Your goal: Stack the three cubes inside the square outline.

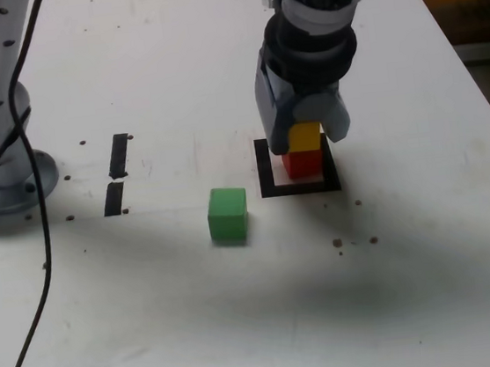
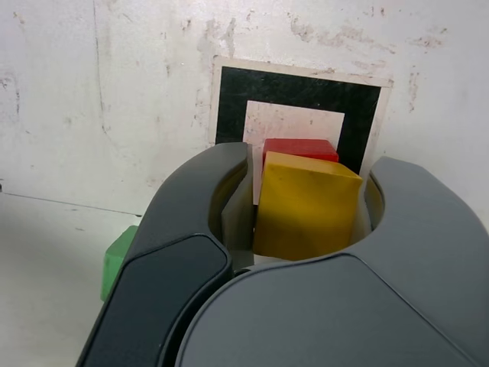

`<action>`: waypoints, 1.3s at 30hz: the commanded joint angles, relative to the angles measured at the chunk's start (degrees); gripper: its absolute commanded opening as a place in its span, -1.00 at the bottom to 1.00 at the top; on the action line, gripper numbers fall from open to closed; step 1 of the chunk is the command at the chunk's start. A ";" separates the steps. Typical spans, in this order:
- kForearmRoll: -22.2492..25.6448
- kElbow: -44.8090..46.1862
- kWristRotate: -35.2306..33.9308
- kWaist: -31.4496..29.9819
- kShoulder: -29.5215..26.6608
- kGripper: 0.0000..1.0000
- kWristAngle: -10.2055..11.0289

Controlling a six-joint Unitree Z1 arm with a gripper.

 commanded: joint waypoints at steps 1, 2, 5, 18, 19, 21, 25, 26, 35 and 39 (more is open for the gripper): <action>-0.15 0.45 -0.03 0.12 -0.16 0.18 -0.19; -0.23 0.71 -0.03 0.12 -0.31 0.35 -0.30; -0.40 1.40 -0.05 0.12 -0.97 0.77 -0.46; 3.76 -0.51 -0.37 -1.33 -9.30 0.99 -0.57; 4.83 -0.58 -0.19 -1.63 -10.56 0.99 -0.86; 6.38 0.27 0.79 -2.26 -13.50 0.99 -1.95; 5.87 5.99 3.76 -4.13 -19.82 0.99 -5.86; 5.13 7.89 4.28 -4.82 -21.07 0.99 -6.76; -1.95 20.93 3.92 -10.79 -23.34 1.00 -14.86; -3.58 21.76 2.77 -11.79 -21.07 0.98 -16.26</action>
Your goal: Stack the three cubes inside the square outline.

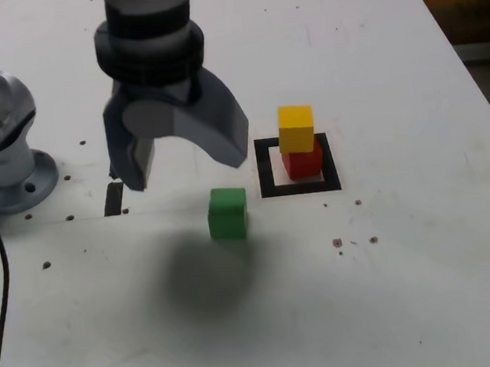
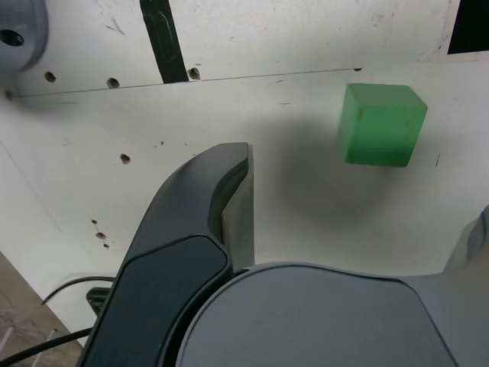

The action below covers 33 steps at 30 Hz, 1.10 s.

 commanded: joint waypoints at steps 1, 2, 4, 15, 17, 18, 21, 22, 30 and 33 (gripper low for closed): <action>-0.46 -0.08 -0.27 -0.20 1.42 0.98 -0.08; -0.70 -0.13 -0.33 -0.23 2.22 0.97 -0.05; -0.93 -0.04 -0.43 -0.23 3.66 0.96 0.03; -3.85 0.98 -0.62 -0.23 10.84 0.87 0.22; -4.47 1.21 -0.60 -0.23 11.76 0.86 0.39; -4.77 1.35 -0.58 -0.23 12.10 0.86 0.51; -5.83 1.83 -0.55 -0.23 12.79 0.83 0.94; -6.07 1.95 -0.56 -0.23 12.97 0.82 1.04; -7.47 2.40 -0.64 -0.23 14.44 0.50 1.11; -8.26 2.40 -0.93 -0.23 14.61 0.32 1.37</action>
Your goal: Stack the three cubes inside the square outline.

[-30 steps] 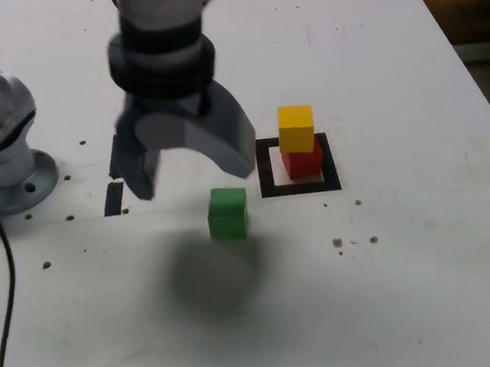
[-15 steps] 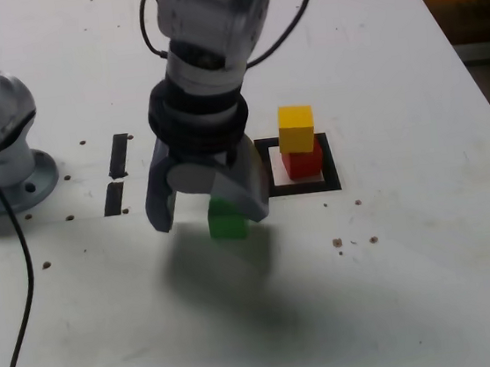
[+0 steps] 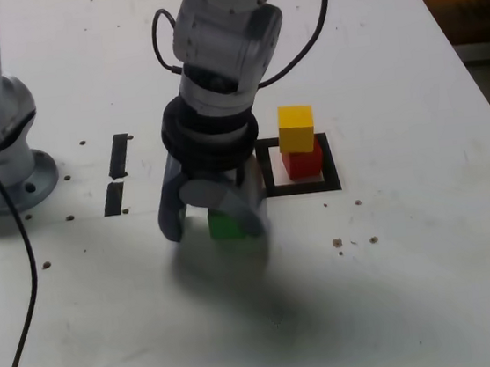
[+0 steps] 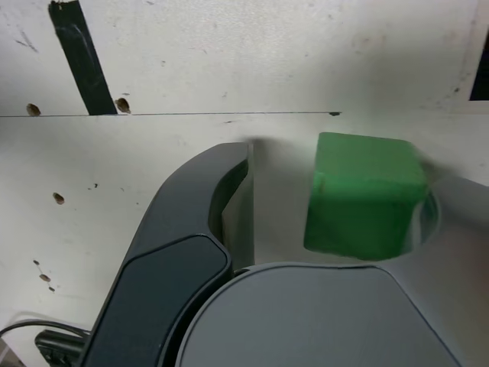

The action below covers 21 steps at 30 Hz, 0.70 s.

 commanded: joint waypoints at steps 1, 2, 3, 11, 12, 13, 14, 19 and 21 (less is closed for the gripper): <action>-0.63 0.25 -0.26 -0.07 0.30 0.26 0.33; -1.13 0.28 -0.43 -0.07 0.31 0.19 0.65; -1.67 0.30 -0.66 -0.07 0.29 0.12 1.05; -3.22 0.64 -2.40 -0.07 -0.70 -0.27 3.79; -3.18 0.68 -2.51 -0.07 -0.88 -0.29 3.92; -3.17 0.71 -2.62 -0.07 -1.05 -0.32 3.99; -3.17 0.73 -2.72 -0.07 -1.21 -0.35 4.03; -2.91 0.54 -3.26 -0.07 -2.38 -0.52 4.07; -1.42 0.18 -3.50 -0.07 -3.68 -0.54 4.05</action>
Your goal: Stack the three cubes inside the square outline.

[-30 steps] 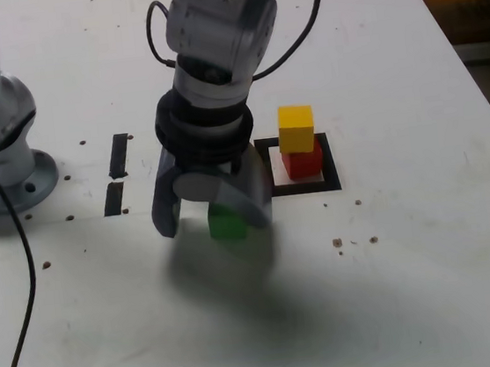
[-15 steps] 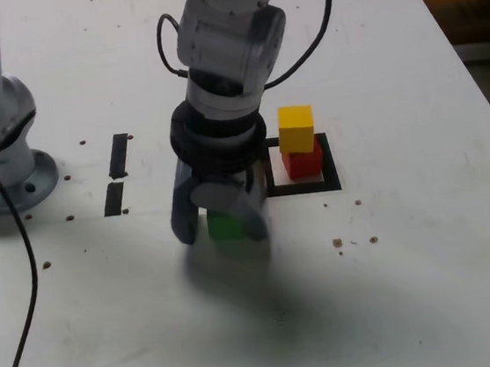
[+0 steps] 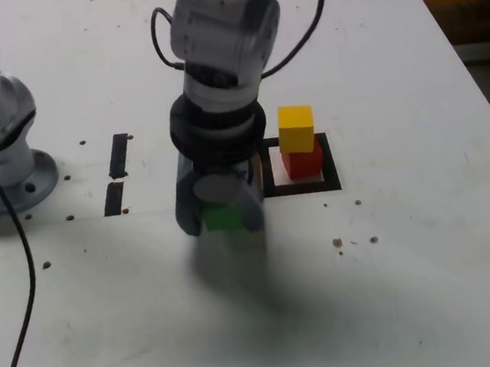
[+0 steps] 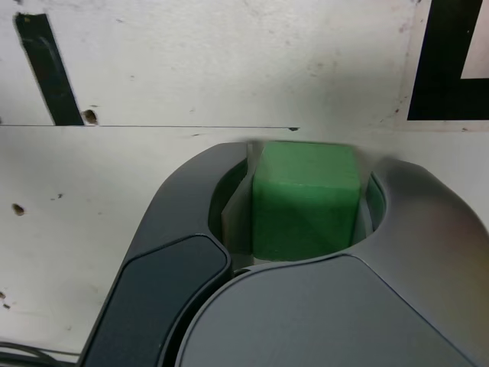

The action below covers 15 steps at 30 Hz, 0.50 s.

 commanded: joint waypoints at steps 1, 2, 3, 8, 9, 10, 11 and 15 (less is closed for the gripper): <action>2.66 -0.85 -0.32 -0.07 -2.39 -0.54 0.08; 4.65 -1.41 -0.52 -0.07 -3.63 -0.54 0.13; 7.16 -2.25 -0.77 -0.07 -5.06 -0.54 0.29; 22.08 -12.66 -2.01 0.41 -11.15 -0.60 3.56; 24.38 -15.87 -1.98 0.61 -11.48 -0.63 4.67; 26.21 -19.20 -1.76 0.85 -11.49 -0.68 5.80; 27.60 -22.47 -1.38 1.12 -11.24 -0.72 6.90; 29.99 -32.97 1.54 3.24 -8.39 -0.86 9.67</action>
